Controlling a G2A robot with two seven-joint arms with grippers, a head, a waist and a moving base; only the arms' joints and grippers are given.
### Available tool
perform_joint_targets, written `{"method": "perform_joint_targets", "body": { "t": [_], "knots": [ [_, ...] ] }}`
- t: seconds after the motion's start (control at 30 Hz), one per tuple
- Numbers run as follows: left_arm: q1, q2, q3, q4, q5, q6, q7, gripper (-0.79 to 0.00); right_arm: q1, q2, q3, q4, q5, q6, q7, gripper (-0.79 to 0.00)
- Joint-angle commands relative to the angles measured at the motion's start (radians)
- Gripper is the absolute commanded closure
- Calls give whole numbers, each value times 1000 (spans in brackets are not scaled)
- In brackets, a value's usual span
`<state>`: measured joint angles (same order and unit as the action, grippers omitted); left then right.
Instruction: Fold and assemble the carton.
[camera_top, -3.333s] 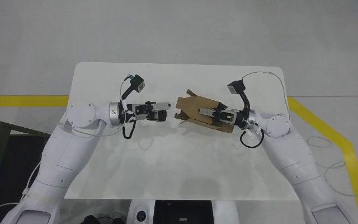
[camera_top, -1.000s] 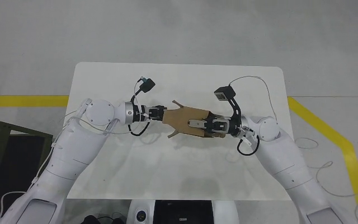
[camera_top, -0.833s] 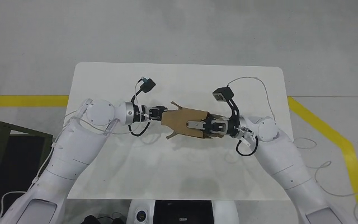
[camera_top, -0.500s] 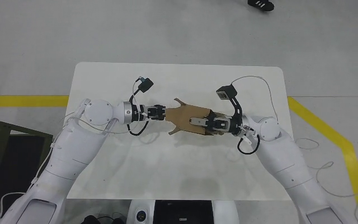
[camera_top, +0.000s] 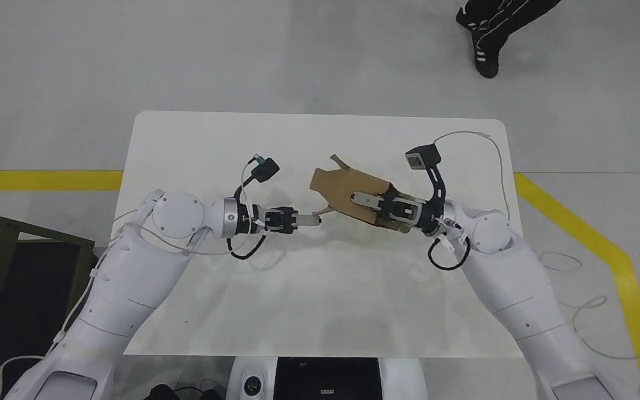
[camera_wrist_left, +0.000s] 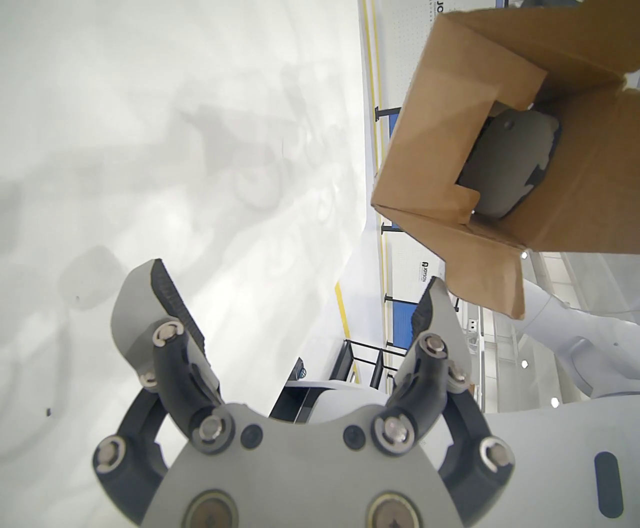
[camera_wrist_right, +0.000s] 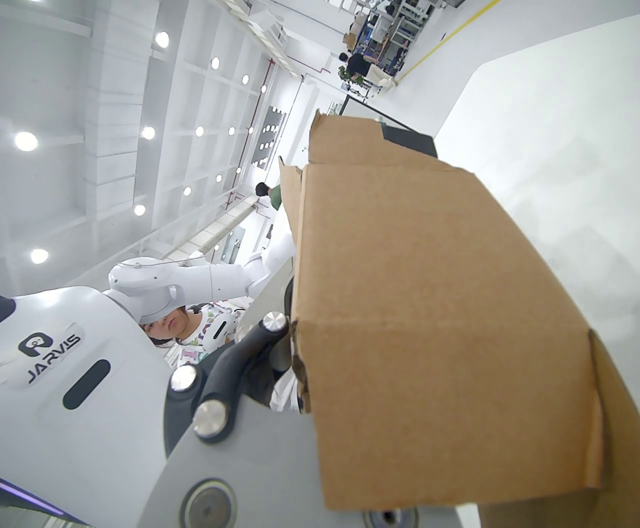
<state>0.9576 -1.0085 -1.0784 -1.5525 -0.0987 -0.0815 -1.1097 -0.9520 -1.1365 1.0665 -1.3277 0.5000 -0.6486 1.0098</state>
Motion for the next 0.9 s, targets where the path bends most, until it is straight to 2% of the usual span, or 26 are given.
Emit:
{"method": "perform_joint_targets", "body": {
  "t": [0.0, 0.27, 0.87],
  "knots": [
    [1, 1, -4, -5, -4, 0, 0, -785, -2, -1, -2, -3, -11, 2, -6, 0],
    [-19, 0, -15, 16, -5, 3, 22, -785, -2, -5, -29, -30, 4, 0, 61, 0],
    [-15, -1, -4, 5, -19, 0, 9, -785, -3, -9, -36, -23, 12, 12, 97, 0]
  ]
}}
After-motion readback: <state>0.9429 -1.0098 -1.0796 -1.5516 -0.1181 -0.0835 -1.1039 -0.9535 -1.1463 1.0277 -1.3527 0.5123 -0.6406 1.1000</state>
